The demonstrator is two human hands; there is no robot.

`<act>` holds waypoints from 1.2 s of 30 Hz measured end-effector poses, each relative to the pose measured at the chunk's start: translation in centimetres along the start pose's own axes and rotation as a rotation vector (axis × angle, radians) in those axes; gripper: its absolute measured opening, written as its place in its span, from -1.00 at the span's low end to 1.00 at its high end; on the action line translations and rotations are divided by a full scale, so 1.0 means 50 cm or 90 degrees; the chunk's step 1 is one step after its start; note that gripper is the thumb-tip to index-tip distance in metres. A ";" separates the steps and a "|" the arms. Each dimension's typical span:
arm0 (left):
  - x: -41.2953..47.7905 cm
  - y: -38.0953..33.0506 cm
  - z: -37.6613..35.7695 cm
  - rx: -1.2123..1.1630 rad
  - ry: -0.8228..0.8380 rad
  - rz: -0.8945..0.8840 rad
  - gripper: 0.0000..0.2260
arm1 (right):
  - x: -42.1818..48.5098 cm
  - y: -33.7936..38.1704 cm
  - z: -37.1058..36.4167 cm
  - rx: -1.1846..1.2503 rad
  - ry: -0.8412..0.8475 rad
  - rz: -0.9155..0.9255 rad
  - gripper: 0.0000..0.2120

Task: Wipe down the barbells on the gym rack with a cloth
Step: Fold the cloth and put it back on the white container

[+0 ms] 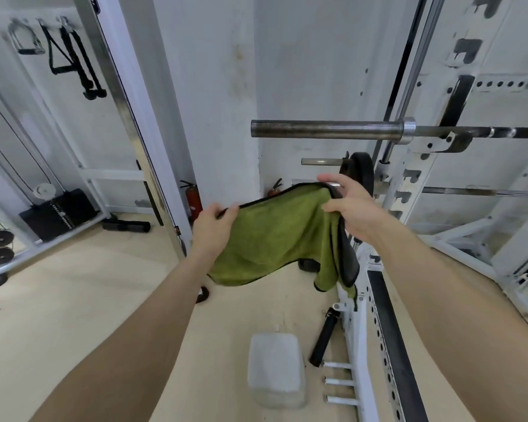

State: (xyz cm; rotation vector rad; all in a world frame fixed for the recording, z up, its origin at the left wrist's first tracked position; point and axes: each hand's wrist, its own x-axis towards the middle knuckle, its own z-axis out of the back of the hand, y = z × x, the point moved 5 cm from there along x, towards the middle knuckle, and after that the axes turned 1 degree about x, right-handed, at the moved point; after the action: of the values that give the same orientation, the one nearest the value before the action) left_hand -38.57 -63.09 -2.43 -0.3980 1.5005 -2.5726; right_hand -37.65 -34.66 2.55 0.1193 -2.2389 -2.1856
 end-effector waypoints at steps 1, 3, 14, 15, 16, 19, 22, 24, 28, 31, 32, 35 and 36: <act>-0.006 -0.039 -0.011 -0.012 0.033 -0.028 -0.66 | -0.001 -0.007 -0.015 0.005 0.035 -0.016 -0.43; -0.021 -0.115 -0.042 0.017 0.139 -0.115 -0.63 | -0.009 -0.013 -0.052 0.009 0.103 -0.048 -0.44; -0.019 -0.160 -0.022 0.042 0.252 -0.175 -0.84 | -0.036 -0.064 -0.093 -0.181 0.149 -0.020 -0.49; -0.022 -0.173 -0.018 0.054 0.261 -0.192 -0.84 | -0.037 -0.073 -0.099 -0.239 0.136 -0.009 -0.53; -0.026 -0.184 -0.019 0.068 0.278 -0.204 -0.83 | -0.039 -0.084 -0.102 -0.293 0.122 0.002 -0.58; -0.031 -0.198 -0.018 0.079 0.305 -0.211 -0.83 | -0.041 -0.137 -0.108 -0.435 0.130 0.027 -0.65; -0.024 -0.203 0.002 0.046 0.285 -0.200 -0.81 | -0.048 -0.192 -0.090 -0.482 0.068 0.017 -0.76; -0.024 -0.208 0.009 0.036 0.288 -0.194 -0.80 | -0.049 -0.221 -0.072 -0.473 -0.011 0.026 -0.83; -0.030 -0.230 0.009 0.005 0.294 -0.169 -0.74 | -0.066 -0.261 -0.066 -0.573 -0.175 0.015 -0.37; -0.026 -0.251 0.008 -0.030 0.297 -0.153 -0.68 | -0.100 -0.250 -0.093 -0.558 -0.304 0.107 -0.54; -0.027 -0.258 0.008 -0.032 0.306 -0.150 -0.66 | -0.106 -0.252 -0.107 -0.521 -0.299 0.123 -0.63; -0.033 -0.275 0.003 -0.037 0.353 -0.150 -0.62 | -0.116 -0.260 -0.154 -0.292 -0.207 0.110 -0.84; -0.034 -0.278 0.001 -0.042 0.367 -0.152 -0.65 | -0.117 -0.261 -0.167 -0.224 -0.172 0.099 -0.91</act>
State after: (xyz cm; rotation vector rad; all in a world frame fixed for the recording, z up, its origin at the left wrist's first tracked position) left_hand -36.71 -55.85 9.41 0.1977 1.8011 -3.0008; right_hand -30.67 -42.94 -9.99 -0.3596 -1.8498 -2.5892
